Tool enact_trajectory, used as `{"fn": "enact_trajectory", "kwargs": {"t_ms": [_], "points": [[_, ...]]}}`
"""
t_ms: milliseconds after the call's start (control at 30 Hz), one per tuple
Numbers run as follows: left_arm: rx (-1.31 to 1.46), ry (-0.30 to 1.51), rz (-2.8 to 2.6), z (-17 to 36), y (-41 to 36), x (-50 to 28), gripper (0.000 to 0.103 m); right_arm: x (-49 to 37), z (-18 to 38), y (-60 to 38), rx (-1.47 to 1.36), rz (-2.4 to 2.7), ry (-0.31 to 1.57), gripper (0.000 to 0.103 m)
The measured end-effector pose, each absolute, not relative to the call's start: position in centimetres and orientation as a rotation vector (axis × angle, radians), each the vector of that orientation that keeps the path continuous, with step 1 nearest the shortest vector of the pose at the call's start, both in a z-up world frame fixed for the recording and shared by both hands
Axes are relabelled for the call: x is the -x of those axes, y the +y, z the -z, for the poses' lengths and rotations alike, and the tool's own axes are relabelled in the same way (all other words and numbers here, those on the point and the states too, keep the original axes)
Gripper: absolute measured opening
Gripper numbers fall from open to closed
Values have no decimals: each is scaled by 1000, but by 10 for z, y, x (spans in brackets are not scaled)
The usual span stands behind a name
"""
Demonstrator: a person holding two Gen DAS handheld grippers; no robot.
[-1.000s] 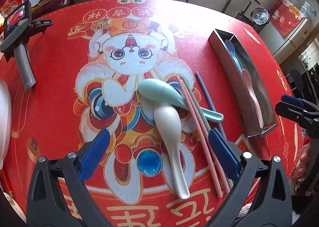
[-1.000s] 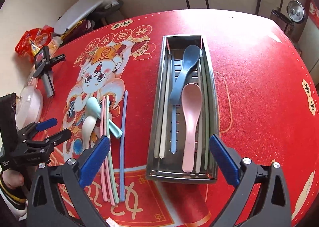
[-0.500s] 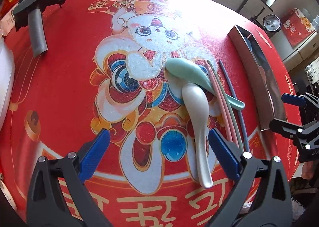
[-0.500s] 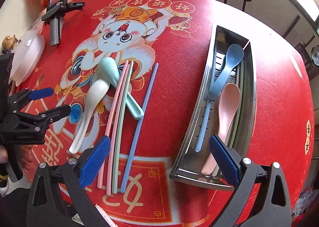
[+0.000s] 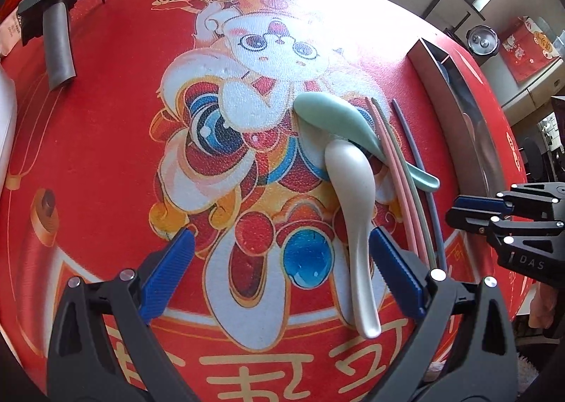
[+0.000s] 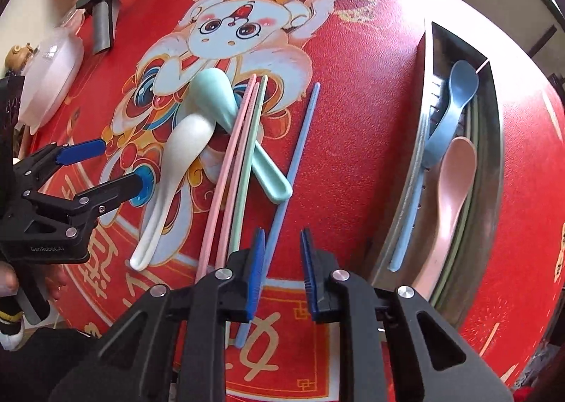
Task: Organize utensils
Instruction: 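Close left tool on white spoon while right tool closes on blue chopstick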
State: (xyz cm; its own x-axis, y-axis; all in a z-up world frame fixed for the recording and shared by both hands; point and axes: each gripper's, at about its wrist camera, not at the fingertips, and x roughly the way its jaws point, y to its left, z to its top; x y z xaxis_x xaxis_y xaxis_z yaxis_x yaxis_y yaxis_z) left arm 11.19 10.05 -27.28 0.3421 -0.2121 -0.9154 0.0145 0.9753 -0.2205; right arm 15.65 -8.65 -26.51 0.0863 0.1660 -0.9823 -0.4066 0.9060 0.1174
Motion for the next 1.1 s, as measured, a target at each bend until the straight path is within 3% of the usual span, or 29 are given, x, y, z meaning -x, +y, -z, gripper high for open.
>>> {"fn": "enact_trajectory", "kwargs": {"t_ms": [1100], "points": [[-29,1228,113,287,47,-130,98,-161,279,-80,205,-388,1431,13]]}}
